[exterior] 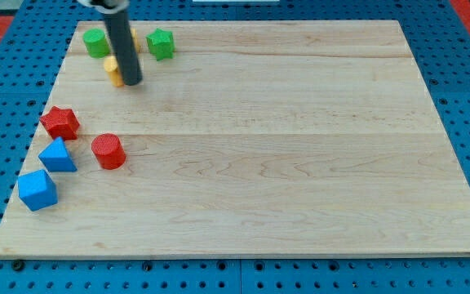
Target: Move the red circle towards top right corner of the board
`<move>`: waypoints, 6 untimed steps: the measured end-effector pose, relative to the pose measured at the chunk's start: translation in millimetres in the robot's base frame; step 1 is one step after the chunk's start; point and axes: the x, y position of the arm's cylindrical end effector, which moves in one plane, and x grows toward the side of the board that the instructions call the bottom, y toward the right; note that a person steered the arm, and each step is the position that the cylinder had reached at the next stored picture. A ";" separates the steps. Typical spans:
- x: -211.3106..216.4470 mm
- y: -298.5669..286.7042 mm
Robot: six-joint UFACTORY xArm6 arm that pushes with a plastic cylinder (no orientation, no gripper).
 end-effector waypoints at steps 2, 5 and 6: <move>26.0 -27.5; -18.8 -65.7; 1.8 -122.2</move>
